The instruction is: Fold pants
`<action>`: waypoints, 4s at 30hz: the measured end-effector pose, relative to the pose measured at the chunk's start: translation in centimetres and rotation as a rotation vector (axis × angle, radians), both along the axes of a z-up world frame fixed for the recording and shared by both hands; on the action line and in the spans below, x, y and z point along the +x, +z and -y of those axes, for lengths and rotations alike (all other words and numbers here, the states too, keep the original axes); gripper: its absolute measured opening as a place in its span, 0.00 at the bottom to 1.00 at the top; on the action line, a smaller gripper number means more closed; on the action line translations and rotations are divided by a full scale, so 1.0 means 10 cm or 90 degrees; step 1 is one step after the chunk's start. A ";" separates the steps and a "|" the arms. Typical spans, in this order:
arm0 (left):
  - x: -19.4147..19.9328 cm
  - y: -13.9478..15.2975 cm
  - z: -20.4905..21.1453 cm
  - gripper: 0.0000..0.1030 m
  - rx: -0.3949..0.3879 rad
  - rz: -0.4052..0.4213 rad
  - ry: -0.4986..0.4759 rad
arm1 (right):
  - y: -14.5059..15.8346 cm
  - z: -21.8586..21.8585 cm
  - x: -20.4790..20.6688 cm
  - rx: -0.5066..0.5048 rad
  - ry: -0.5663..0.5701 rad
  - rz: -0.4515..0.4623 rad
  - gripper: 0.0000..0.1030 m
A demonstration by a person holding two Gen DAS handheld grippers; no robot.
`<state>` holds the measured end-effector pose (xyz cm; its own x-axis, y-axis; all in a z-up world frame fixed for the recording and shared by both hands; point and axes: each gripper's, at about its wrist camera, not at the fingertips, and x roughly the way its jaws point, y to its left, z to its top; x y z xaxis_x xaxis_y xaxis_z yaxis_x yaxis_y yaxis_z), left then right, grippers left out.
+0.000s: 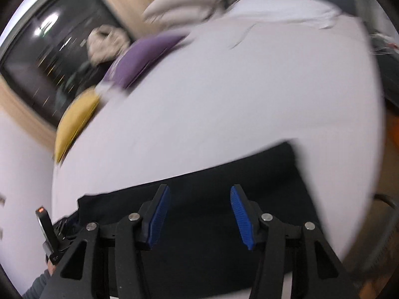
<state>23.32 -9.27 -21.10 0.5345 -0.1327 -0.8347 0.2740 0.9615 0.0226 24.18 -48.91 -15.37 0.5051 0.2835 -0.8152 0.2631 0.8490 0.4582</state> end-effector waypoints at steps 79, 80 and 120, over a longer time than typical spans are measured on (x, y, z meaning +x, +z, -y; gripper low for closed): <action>-1.68 0.38 0.39 0.99 0.024 0.051 -0.160 | -0.58 -1.35 -0.88 0.418 0.024 -0.115 0.41; -1.67 0.37 0.33 0.99 0.025 0.050 -0.160 | -0.62 -1.30 -1.00 0.421 0.017 -0.127 0.41; -1.23 0.34 0.23 0.98 0.031 0.049 -0.190 | -0.77 -1.44 -1.19 0.417 0.007 -0.101 0.13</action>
